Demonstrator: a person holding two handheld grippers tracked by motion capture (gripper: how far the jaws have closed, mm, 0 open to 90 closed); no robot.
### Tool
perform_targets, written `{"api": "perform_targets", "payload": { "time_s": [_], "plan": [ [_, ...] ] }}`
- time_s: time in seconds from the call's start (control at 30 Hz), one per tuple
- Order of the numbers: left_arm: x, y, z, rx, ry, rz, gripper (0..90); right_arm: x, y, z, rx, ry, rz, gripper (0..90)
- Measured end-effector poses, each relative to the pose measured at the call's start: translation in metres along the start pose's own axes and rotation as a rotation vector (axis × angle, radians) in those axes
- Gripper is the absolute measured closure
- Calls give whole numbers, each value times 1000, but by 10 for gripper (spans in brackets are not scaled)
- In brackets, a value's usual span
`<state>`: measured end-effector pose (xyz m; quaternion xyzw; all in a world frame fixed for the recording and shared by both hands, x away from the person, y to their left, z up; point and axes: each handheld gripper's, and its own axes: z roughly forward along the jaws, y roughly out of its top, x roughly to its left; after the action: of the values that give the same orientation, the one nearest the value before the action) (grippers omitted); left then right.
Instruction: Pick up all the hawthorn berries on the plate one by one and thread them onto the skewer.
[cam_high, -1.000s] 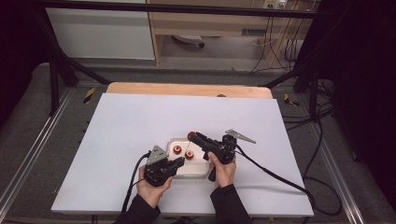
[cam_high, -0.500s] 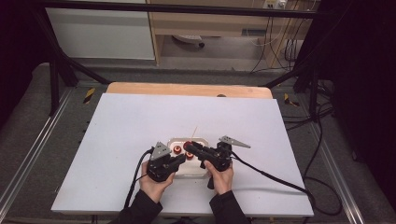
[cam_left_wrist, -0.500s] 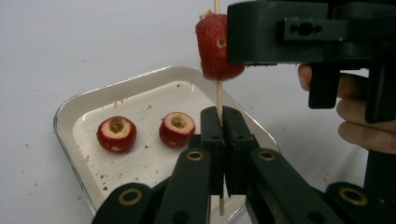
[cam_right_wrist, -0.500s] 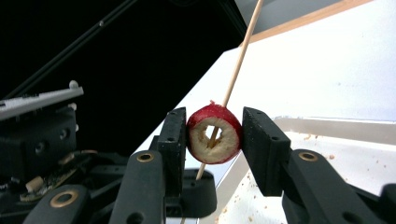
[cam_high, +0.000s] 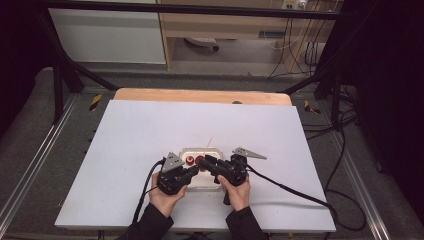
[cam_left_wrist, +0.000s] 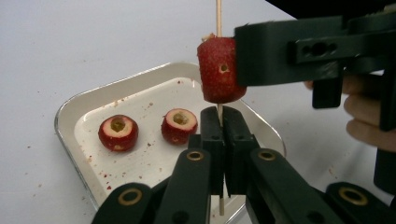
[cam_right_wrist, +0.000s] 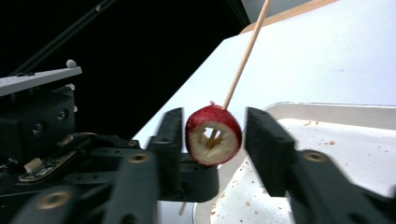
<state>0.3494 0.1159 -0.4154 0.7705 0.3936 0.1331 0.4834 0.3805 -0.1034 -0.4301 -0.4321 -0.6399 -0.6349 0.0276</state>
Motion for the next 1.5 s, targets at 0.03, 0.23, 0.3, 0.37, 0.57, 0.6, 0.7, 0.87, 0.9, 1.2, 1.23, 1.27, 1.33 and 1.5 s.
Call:
{"api": "perform_targets", "payload": {
  "time_s": [0.03, 0.23, 0.3, 0.37, 0.57, 0.6, 0.7, 0.87, 0.9, 1.2, 1.23, 1.27, 1.33, 1.5],
  "plan": [
    [0, -1, -1, 0, 0, 4, 881, 0, 1, -1, 2, -10, -16, 454],
    [11, -8, -12, 26, 6, 36, 881, 2, 10, -11, 50, -66, -96, 256],
    [15, -10, -16, 35, 12, 49, 881, 2, 12, -13, 69, -77, -109, 232],
    [20, -12, -22, 43, 14, 56, 880, -1, 13, -14, 129, -109, -150, 168],
    [32, -21, -37, 72, 20, 82, 880, -8, 14, -15, 268, -163, -215, 105],
    [33, -23, -40, 76, 22, 85, 880, -9, 14, -15, 288, -172, -223, 103],
    [40, -29, -46, 83, 16, 82, 880, -11, 17, -16, 341, -190, -240, 98],
    [47, -37, -54, 103, 17, 89, 880, -11, 23, -14, 435, -237, -292, 81],
    [48, -39, -56, 102, 20, 87, 880, -10, 25, -13, 454, -240, -302, 82],
    [55, -46, -62, 115, 10, 96, 880, -5, 38, 6, 560, -261, -343, 85],
    [55, -47, -62, 116, 8, 96, 880, -4, 40, 9, 567, -260, -345, 87],
    [55, -47, -63, 118, 8, 99, 880, -4, 41, 11, 575, -260, -346, 91],
    [55, -48, -63, 120, 10, 102, 880, -3, 45, 15, 592, -264, -350, 96],
    [57, -49, -62, 122, 16, 99, 880, -1, 52, 29, 655, -289, -360, 115]
  ]
}}
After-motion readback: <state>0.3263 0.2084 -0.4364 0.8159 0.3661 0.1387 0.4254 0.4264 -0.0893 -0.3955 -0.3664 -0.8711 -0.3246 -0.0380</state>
